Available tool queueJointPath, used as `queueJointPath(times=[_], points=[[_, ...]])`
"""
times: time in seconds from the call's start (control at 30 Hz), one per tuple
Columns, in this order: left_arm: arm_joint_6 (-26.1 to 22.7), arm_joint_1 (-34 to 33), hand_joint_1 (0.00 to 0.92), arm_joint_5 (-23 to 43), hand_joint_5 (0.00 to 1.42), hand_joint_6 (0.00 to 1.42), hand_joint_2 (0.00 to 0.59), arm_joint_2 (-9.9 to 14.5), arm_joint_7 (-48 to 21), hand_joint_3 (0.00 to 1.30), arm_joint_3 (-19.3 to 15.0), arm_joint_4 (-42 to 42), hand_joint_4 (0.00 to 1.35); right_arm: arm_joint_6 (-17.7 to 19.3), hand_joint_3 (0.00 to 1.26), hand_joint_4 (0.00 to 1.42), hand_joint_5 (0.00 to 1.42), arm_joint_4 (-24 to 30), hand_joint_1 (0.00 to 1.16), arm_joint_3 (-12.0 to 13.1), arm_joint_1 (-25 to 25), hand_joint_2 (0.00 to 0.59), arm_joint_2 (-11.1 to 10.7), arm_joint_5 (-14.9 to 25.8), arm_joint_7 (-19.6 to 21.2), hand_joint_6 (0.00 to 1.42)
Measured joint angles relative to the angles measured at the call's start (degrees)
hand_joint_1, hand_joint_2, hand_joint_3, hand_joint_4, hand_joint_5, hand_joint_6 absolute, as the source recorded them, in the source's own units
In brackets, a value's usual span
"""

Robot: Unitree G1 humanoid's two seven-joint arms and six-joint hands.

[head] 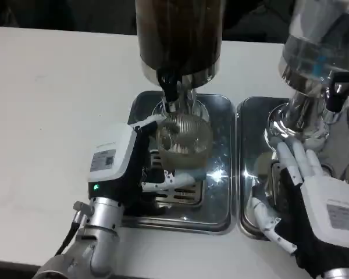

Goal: Grasp the cup under the faucet to collect the drink, then remove the cup.

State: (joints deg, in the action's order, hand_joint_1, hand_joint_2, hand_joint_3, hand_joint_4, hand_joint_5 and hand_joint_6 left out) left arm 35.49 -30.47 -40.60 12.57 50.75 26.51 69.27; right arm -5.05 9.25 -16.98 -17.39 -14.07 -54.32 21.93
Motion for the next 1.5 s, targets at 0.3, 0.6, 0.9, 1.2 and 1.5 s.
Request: queueJointPath(times=[0.3, 0.6, 0.9, 1.2, 1.5], points=[[1.3, 0.1, 0.179, 0.6, 0.71, 0.71, 0.026, 0.2, -1.9, 0.38, -0.5, 0.6, 0.52, 0.1, 0.06, 0.0, 0.04, -0.4, 0.22, 0.0, 0.9, 0.477, 0.0, 0.2, 0.0, 0.2], [2.3, 0.3, 0.039, 1.8, 0.57, 0.54, 0.01, 1.0, -2.0, 0.29, -0.9, 0.1, 0.38, 0.3, 0.06, 0.0, 0.03, -1.7, 0.22, 0.0, 2.1, 0.476, -0.2, 0.7, 0.0, 0.2], [4.3, 2.0, 0.0, 2.2, 0.58, 0.59, 0.0, 3.6, 0.4, 0.29, -2.8, -3.5, 0.38, 0.5, 0.06, 0.0, 0.03, -2.7, 0.22, 0.1, 3.3, 0.471, -0.5, 1.2, 0.0, 0.2], [7.8, 8.8, 0.0, 4.9, 0.54, 0.59, 0.0, 8.0, 0.3, 0.24, -7.4, -11.0, 0.38, 1.2, 0.05, 0.0, 0.02, -3.2, 0.2, 0.2, 3.7, 0.436, -0.8, 2.3, 0.0, 0.17], [11.1, 20.1, 0.0, 10.2, 0.34, 0.3, 0.0, 11.8, -5.5, 0.19, -14.5, -26.7, 0.26, 3.7, 0.01, 0.0, 0.0, -3.2, 0.19, 0.3, 3.6, 0.401, -0.9, 6.6, -0.5, 0.13]])
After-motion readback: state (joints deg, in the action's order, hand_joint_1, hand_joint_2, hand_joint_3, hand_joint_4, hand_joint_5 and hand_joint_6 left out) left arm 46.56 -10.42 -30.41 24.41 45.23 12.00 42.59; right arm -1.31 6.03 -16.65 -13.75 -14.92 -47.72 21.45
